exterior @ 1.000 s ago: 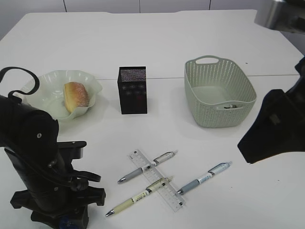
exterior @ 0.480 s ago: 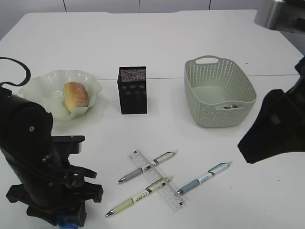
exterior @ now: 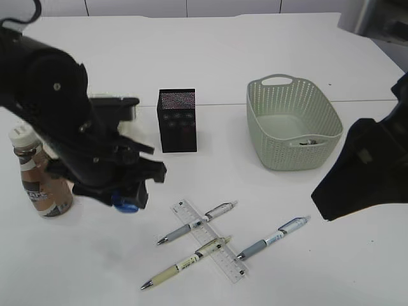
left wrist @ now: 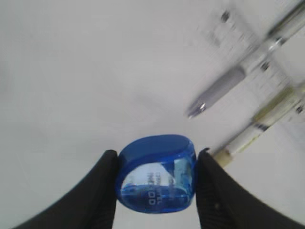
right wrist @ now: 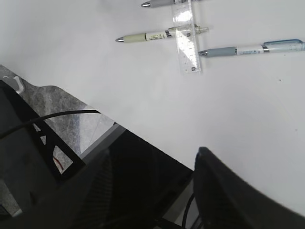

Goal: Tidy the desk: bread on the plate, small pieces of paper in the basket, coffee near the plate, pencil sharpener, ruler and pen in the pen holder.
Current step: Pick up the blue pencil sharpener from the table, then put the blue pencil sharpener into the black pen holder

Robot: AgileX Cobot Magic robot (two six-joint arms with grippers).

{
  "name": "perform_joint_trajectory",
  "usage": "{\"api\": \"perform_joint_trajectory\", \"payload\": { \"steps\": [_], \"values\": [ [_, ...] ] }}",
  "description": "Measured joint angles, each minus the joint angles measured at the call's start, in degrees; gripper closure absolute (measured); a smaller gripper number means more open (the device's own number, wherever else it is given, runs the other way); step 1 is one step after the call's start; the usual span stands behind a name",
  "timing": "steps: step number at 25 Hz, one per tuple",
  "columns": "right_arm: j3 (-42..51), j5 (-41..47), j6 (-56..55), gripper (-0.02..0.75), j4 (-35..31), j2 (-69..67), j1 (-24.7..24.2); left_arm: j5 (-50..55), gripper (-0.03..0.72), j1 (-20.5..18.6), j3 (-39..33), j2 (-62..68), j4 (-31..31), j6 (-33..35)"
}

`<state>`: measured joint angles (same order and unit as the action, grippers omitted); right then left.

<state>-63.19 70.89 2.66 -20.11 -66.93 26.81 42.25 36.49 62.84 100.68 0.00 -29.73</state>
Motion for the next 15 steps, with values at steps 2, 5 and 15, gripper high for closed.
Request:
{"api": "perform_joint_trajectory", "payload": {
  "steps": [2, 5, 15],
  "values": [
    [0.0, 0.0, 0.0, 0.334, -0.26, 0.0, 0.0, 0.13, 0.36, 0.0, 3.85, 0.0, 2.91, 0.0],
    [0.0, 0.0, 0.0, 0.334, -0.6, 0.0, 0.0, 0.13, 0.36, 0.0, 8.98, 0.0, 7.79, 0.0],
    [0.0, 0.0, 1.78, 0.336, -2.53, 0.0, 0.0, -13.21, 0.36, -3.95, 17.11, 1.29, 13.49, 0.07]
  ]
}}
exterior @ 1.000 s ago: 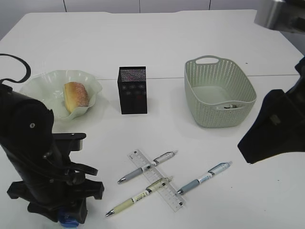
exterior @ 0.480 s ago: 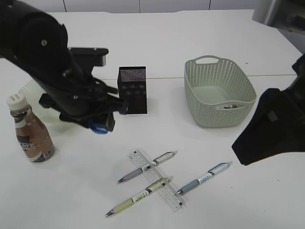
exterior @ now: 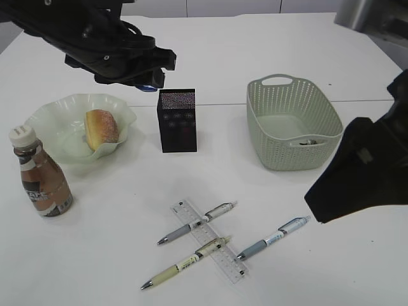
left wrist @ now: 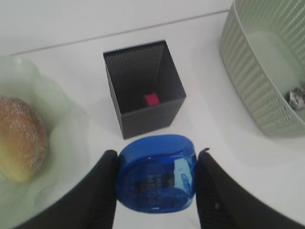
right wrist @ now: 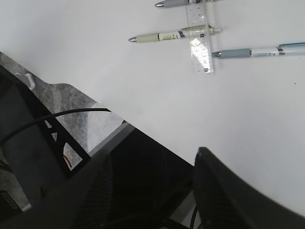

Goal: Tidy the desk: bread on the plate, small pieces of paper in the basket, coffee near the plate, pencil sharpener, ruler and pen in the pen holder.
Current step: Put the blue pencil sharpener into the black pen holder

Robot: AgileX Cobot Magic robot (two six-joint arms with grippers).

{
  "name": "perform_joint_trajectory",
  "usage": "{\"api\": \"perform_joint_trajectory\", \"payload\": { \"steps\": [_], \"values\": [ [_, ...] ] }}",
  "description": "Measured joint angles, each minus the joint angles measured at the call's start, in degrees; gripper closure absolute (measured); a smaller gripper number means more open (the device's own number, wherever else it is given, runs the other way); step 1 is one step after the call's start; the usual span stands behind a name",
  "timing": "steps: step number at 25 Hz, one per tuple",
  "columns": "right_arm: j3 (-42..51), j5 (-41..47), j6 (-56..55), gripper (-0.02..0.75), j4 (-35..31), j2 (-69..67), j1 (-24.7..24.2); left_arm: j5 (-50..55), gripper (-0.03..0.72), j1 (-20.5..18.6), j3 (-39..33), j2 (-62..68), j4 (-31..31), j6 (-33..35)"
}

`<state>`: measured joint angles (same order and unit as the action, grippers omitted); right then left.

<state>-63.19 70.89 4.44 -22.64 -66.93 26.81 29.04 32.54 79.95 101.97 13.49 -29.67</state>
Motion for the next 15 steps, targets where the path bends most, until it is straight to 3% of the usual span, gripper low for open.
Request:
{"api": "perform_joint_trajectory", "payload": {
  "steps": [7, 15],
  "values": [
    [0.0, 0.0, 3.7, 0.336, -3.7, 0.0, 0.0, -10.01, 0.359, -1.95, 0.68, 6.24, -0.25, 0.0],
    [0.0, 0.0, 4.25, 0.335, -4.48, 0.64, 0.0, -13.8, 0.359, -1.95, 7.49, 13.38, -0.82, 0.0]
  ]
}}
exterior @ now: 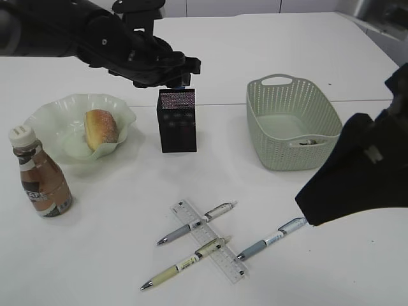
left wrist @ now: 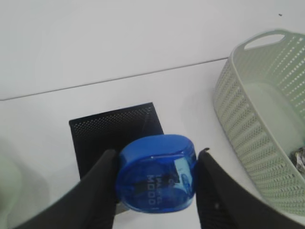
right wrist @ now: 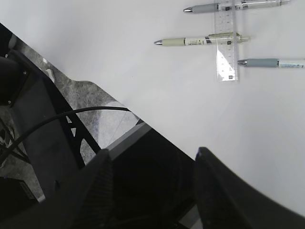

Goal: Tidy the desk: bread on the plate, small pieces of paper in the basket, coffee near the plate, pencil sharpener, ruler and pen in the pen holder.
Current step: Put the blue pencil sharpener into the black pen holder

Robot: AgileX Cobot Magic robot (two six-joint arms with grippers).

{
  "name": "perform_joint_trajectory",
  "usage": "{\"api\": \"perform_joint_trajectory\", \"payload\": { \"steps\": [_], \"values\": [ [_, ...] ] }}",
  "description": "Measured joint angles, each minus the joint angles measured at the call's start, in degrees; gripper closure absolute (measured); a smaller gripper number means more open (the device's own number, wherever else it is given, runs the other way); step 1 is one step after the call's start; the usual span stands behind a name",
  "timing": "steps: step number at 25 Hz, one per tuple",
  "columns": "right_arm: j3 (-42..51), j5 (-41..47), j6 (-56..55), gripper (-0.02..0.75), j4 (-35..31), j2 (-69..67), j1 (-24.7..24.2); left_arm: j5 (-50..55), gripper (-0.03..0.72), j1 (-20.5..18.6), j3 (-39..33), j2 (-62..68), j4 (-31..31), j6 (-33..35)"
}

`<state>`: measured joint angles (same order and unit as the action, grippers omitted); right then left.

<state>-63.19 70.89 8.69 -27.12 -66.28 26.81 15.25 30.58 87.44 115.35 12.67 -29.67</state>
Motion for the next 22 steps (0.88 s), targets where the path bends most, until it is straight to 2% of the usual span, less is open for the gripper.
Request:
{"api": "perform_joint_trajectory", "payload": {
  "steps": [11, 22],
  "values": [
    [0.0, 0.0, 0.34, 0.336, -0.12, 0.0, 0.0, 0.0, 0.359, 0.0, 4.62, 5.03, 1.34, 0.0],
    [0.0, 0.0, 0.8, 0.336, -0.12, 0.0, 0.0, 0.0, 0.359, -2.98, 5.04, 6.38, 1.89, 0.0]
  ]
}}
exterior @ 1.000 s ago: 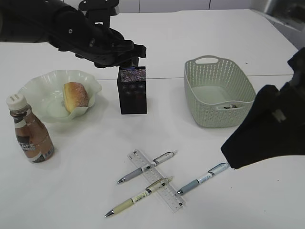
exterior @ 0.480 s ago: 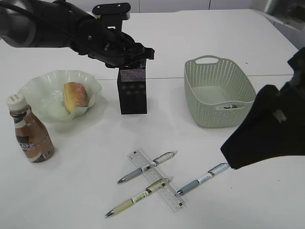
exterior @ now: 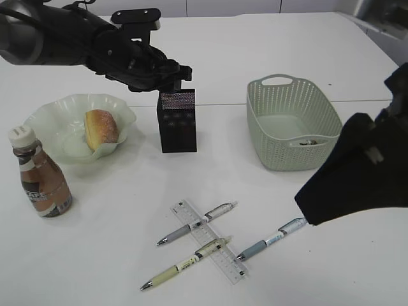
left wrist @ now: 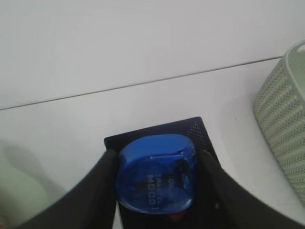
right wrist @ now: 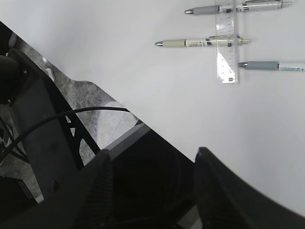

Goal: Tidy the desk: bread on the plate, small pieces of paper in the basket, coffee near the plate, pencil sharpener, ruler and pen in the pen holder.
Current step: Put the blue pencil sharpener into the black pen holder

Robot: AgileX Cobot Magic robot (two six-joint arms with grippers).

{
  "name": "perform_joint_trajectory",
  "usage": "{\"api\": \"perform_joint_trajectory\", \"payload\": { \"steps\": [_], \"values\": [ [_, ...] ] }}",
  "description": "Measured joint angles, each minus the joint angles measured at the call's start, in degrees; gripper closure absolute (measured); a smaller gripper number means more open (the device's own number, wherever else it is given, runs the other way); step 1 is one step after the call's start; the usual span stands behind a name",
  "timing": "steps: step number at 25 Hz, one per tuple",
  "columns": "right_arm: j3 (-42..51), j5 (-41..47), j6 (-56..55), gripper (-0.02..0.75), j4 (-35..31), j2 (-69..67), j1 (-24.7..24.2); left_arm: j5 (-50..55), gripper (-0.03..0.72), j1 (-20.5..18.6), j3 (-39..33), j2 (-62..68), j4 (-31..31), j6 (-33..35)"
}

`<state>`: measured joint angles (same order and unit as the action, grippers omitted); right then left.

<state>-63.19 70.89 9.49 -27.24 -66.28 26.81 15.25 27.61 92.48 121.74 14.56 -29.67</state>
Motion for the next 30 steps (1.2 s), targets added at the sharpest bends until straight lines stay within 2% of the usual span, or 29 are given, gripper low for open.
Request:
{"api": "perform_joint_trajectory", "payload": {
  "steps": [30],
  "values": [
    [0.0, -1.03, 0.12, 0.336, 0.0, 0.0, 0.0, -4.54, 0.356, 0.0, 0.0, 2.59, 0.0, 0.0]
  ]
}}
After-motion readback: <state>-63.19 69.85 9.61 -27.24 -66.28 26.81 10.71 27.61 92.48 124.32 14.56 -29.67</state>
